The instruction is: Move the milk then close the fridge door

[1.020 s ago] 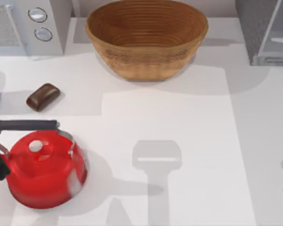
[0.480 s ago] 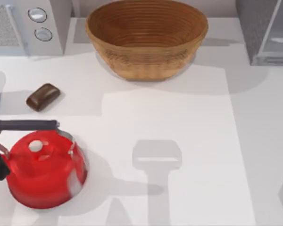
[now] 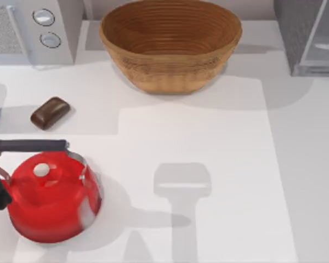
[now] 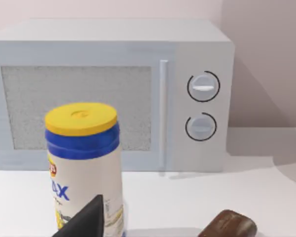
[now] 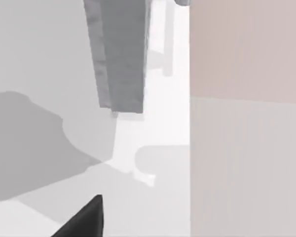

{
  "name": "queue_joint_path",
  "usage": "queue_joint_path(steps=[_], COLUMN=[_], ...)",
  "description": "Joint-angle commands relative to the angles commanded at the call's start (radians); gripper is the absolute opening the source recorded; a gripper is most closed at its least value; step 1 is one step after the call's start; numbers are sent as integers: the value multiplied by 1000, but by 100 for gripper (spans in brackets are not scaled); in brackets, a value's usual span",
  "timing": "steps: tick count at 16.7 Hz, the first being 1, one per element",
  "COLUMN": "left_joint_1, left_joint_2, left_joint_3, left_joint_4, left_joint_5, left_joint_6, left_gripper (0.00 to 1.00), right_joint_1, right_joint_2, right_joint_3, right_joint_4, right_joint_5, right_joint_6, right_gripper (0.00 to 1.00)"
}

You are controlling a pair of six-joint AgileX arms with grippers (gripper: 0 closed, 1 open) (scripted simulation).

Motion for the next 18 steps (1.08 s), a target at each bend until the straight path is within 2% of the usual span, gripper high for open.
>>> queue_joint_path(steps=[6, 11, 14, 18], left_joint_1=[0, 0, 0, 0], left_joint_2=[0, 0, 0, 0], left_joint_3=[0, 0, 0, 0], left_joint_4=[0, 0, 0, 0], left_joint_5=[0, 0, 0, 0], left_joint_6=[0, 0, 0, 0], left_gripper=[100, 100, 100, 100], right_joint_1=[-38, 17, 123, 316], right_joint_2=[37, 37, 41, 48], right_joint_3=[9, 5, 4, 0], right_joint_4=[-9, 51, 192, 458], right_joint_5=[-17, -5, 18, 64], right_joint_6=[-7, 56, 211, 548], right_gripper=[100, 100, 100, 100])
